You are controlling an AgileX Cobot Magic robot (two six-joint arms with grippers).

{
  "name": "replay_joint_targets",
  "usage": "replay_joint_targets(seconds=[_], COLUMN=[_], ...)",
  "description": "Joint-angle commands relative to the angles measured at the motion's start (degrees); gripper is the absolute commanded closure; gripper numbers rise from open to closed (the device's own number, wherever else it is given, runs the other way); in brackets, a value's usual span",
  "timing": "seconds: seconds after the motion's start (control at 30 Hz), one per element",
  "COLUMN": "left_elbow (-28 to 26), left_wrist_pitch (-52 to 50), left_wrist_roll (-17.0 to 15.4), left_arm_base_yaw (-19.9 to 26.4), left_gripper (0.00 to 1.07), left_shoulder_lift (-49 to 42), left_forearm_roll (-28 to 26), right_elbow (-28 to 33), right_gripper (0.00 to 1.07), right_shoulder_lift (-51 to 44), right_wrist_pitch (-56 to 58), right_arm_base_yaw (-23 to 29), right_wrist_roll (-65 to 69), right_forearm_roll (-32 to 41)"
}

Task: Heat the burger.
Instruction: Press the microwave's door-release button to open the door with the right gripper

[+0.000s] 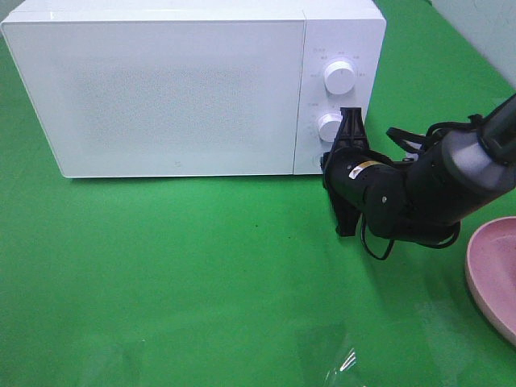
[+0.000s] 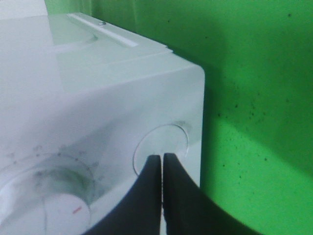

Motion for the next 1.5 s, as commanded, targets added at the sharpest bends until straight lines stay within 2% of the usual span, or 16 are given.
replay_joint_targets(seconds=[0.03, 0.7, 0.93, 1.5], left_elbow=[0.2, 0.2, 0.2, 0.2], left_wrist_pitch=[-0.6, -0.6, -0.6, -0.6], left_wrist_roll=[-0.2, -0.2, -0.2, -0.2], left_arm_base_yaw=[0.0, 0.0, 0.0, 0.0], left_gripper=[0.10, 0.10, 0.10, 0.10], left_shoulder_lift=[-0.8, -0.8, -0.8, -0.8], left_forearm_roll=[0.0, 0.0, 0.0, 0.0], right_elbow=[-1.0, -5.9, -5.9, -7.6], right_gripper=[1.07, 1.07, 1.07, 1.07], right_shoulder_lift=[0.1, 3.8, 3.8, 3.8], right_wrist_pitch=[1.3, -3.0, -11.3, -20.4], right_arm_base_yaw=[-1.1, -1.1, -1.1, -1.1], right_wrist_roll=[0.2, -0.7, -0.6, -2.4], right_forearm_roll=[-1.0, 0.7, 0.6, 2.4])
